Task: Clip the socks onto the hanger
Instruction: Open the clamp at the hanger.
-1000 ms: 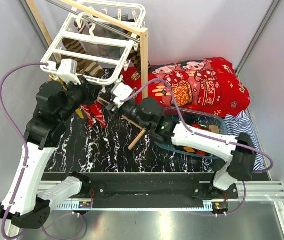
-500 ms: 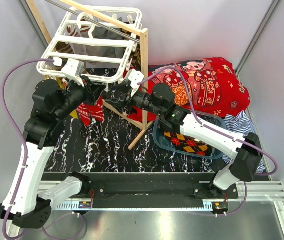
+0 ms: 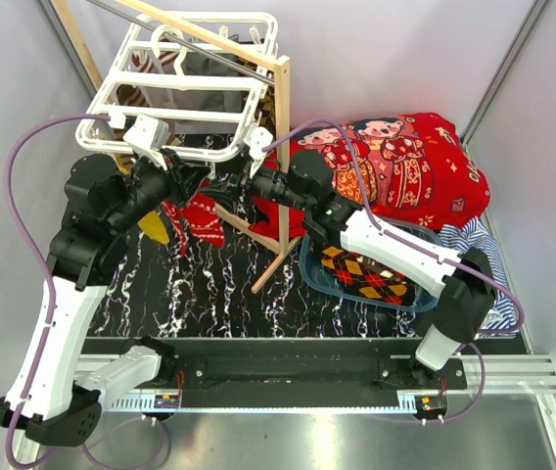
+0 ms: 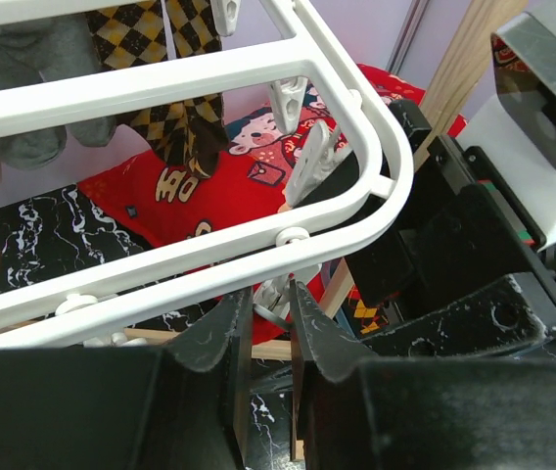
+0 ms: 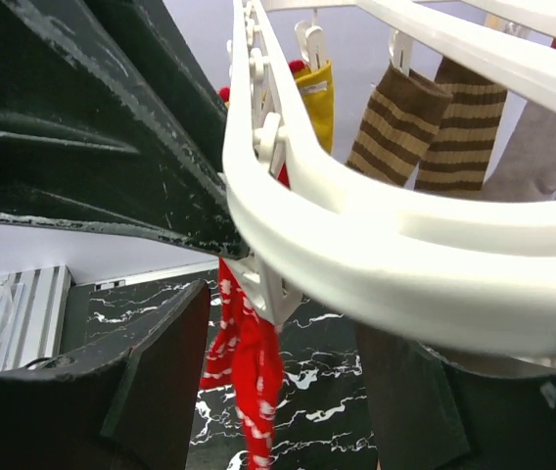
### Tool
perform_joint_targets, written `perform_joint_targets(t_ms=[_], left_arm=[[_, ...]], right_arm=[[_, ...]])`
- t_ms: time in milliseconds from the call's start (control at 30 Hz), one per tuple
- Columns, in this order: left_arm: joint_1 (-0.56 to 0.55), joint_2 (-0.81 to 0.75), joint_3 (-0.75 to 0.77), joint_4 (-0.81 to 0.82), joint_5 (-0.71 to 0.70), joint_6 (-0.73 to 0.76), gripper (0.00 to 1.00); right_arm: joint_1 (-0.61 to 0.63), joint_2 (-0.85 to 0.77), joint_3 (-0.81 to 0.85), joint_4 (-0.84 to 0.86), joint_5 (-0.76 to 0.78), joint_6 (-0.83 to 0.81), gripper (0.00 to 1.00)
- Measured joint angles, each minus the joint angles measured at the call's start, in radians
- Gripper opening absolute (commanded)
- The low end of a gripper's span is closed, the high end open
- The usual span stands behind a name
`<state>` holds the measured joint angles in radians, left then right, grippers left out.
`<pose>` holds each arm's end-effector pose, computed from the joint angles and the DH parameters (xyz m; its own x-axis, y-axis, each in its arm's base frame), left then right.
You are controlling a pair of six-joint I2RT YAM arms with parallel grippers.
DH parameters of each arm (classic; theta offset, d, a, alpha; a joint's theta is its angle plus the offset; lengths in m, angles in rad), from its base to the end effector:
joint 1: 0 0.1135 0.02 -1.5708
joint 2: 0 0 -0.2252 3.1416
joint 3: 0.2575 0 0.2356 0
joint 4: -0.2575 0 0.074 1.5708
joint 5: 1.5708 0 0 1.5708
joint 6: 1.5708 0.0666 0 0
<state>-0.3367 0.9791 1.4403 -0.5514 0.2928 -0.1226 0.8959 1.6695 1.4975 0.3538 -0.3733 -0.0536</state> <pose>0.1908 -0.0872 0.4431 -0.1562 -0.0694 -0.9853 0.5728 0.8063 -0.1476 0.2377 0.3358 0.3823 0.1638 0.1248 -0.9786 -0.9437 0.3089 -0.1185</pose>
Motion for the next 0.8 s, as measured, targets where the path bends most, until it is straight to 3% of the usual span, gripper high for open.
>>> perform_joint_targets(t_ms=[167, 333, 500, 800], left_arm=[[0.0, 0.0, 0.0, 0.001, 0.004, 0.0, 0.01], [0.002, -0.002, 0.0, 0.001, 0.011, -0.001, 0.02], [0.003, -0.005, 0.0, 0.0, 0.023, -0.006, 0.02], [0.003, -0.01, 0.003, -0.001, 0.025, -0.014, 0.08]], right_arm=[[-0.009, 0.01, 0.035, 0.0, -0.04, 0.005, 0.58], [-0.012, 0.01, 0.047, 0.0, -0.091, 0.012, 0.4], [-0.019, 0.01, 0.047, -0.001, -0.117, 0.015, 0.31], [-0.021, 0.01, 0.047, -0.003, -0.135, 0.022, 0.01]])
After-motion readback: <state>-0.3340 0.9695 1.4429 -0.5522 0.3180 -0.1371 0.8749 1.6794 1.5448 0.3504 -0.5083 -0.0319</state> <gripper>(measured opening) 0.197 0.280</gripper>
